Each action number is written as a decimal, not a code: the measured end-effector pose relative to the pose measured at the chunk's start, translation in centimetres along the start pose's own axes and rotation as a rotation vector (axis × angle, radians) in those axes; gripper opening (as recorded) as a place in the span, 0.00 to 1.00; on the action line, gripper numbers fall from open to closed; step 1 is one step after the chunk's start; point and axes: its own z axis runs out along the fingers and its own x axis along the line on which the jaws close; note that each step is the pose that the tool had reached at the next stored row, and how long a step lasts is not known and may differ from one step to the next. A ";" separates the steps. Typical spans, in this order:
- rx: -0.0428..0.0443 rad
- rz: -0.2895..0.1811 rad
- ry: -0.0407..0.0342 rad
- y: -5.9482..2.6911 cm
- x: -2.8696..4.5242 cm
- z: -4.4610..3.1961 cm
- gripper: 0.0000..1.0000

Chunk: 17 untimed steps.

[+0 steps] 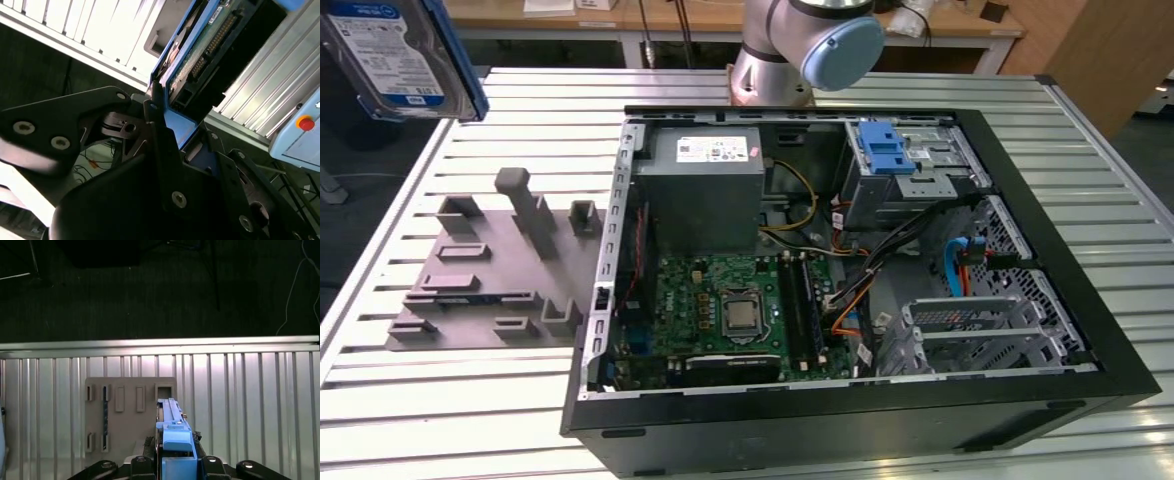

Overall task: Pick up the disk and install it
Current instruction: 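Pick up the disk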

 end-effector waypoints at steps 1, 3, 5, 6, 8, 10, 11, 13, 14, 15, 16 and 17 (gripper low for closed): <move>0.0001 0.000 0.0000 0.01 0.00 -0.33 0.36; 0.0001 0.000 0.0000 0.03 0.00 -1.01 0.36; -0.0001 0.000 0.0001 0.04 0.00 -1.77 0.36; 0.0000 0.000 0.0000 0.05 0.00 -2.19 0.36; -0.0002 0.000 0.0001 0.06 0.00 -2.90 0.36; -0.0001 0.000 0.0000 0.07 0.00 -3.35 0.36; -0.0001 0.000 0.0000 0.08 0.00 -3.36 0.36; 0.0000 0.000 0.0000 0.07 0.00 -3.36 0.36; 0.0000 0.000 0.0000 0.07 0.00 -3.36 0.36; 0.0000 0.000 0.0000 0.07 0.00 -3.36 0.36; -0.0001 0.000 0.0001 0.08 0.01 -3.37 0.36; -0.0001 0.000 0.0000 0.08 0.08 -3.37 0.36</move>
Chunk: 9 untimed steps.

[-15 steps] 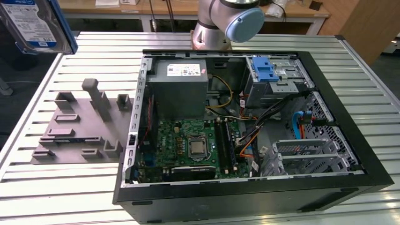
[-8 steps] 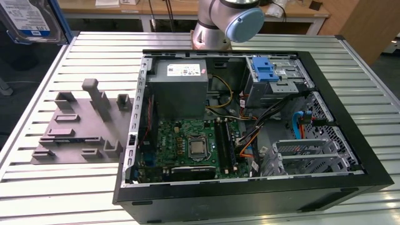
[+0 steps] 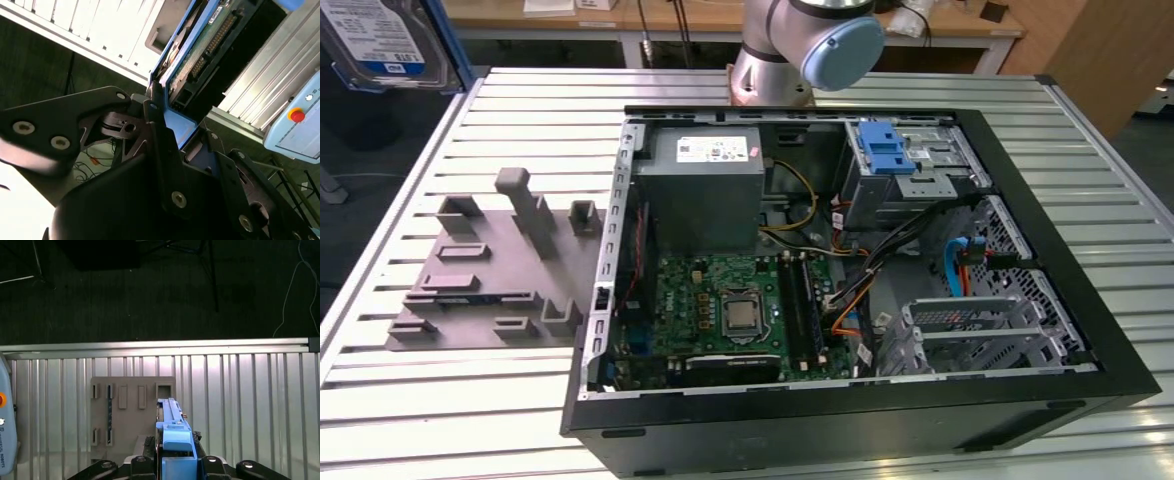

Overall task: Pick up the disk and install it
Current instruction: 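Pick up the disk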

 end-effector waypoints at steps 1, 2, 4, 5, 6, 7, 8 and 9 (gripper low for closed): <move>0.0000 0.000 0.0000 -0.01 0.12 0.00 0.36; 0.0000 0.000 0.0000 -0.02 0.29 0.00 0.36; 0.0000 0.000 0.0000 -0.04 0.79 0.00 0.36; 0.0001 0.000 0.0000 -0.05 1.03 0.00 0.36; 0.0001 0.000 0.0000 -0.06 1.24 0.00 0.36; 0.0000 0.000 0.0000 -0.06 1.39 0.00 0.36; 0.0000 0.000 0.0000 -0.08 1.44 0.00 0.36; 0.0001 0.000 -0.0001 -0.13 1.44 0.00 0.36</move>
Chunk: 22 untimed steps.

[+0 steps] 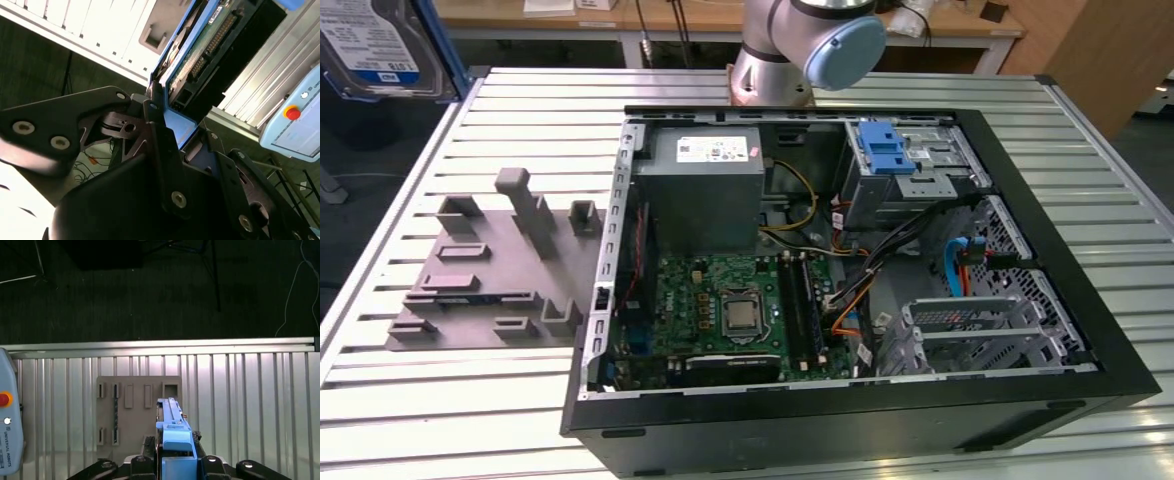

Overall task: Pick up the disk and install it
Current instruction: 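Pick up the disk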

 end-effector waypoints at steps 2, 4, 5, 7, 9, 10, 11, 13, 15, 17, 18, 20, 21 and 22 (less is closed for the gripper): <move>-0.0001 0.000 0.0000 -0.15 0.01 0.00 0.36; 0.0000 0.000 0.0000 -0.38 0.00 -0.01 0.36; -0.0001 0.000 0.0001 -0.52 -0.01 -0.01 0.36; -0.0001 0.000 0.0001 -0.82 -0.02 -0.02 0.36; 0.0000 0.000 0.0001 -1.04 -0.03 -0.02 0.36; 0.0000 0.000 0.0000 -1.17 -0.03 -0.02 0.36; 0.0000 0.000 0.0001 -1.28 -0.04 -0.03 0.36; 0.0000 0.000 0.0000 -1.41 -0.05 -0.03 0.36; -0.0001 0.000 0.0001 -1.54 -0.05 -0.04 0.36; 0.0000 0.000 0.0000 -1.75 -0.05 -0.04 0.36; -0.0001 0.000 0.0000 -1.89 -0.06 -0.04 0.36; 0.0000 0.000 0.0000 -2.11 -0.07 -0.04 0.36; 0.0000 0.000 0.0000 -2.20 -0.08 -0.05 0.36; -0.0001 0.000 0.0000 -2.28 -0.08 -0.05 0.36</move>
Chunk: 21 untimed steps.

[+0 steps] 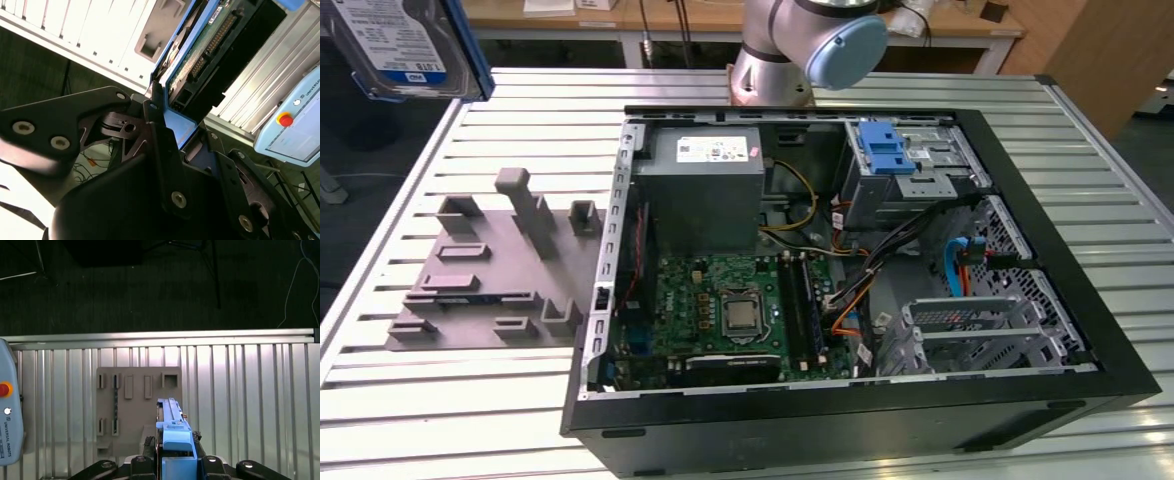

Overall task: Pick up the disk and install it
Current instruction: 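Pick up the disk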

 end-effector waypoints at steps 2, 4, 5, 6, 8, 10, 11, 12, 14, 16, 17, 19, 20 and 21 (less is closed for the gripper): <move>0.0000 0.000 0.0000 -0.15 0.00 0.00 0.36; 0.0001 0.000 0.0000 -0.24 -0.01 0.00 0.36; 0.0001 0.000 0.0000 -0.27 -0.01 -0.01 0.36; 0.0000 0.000 0.0000 -0.32 -0.01 0.00 0.36; 0.0000 0.000 0.0000 -0.44 -0.01 -0.01 0.36; 0.0000 0.000 0.0000 -0.60 -0.02 -0.01 0.36; 0.0000 0.000 0.0000 -0.66 -0.02 -0.02 0.36; 0.0001 0.000 0.0000 -0.73 -0.03 -0.02 0.36; 0.0000 0.000 0.0000 -0.83 -0.03 -0.02 0.36; 0.0000 0.000 0.0001 -0.93 -0.04 -0.02 0.36; 0.0000 0.000 0.0000 -0.97 -0.04 -0.02 0.36; 0.0001 0.000 0.0000 -1.05 -0.04 -0.02 0.36; 0.0001 0.000 0.0000 -1.09 -0.04 -0.02 0.36; 0.0000 0.000 0.0000 -1.12 -0.04 -0.02 0.36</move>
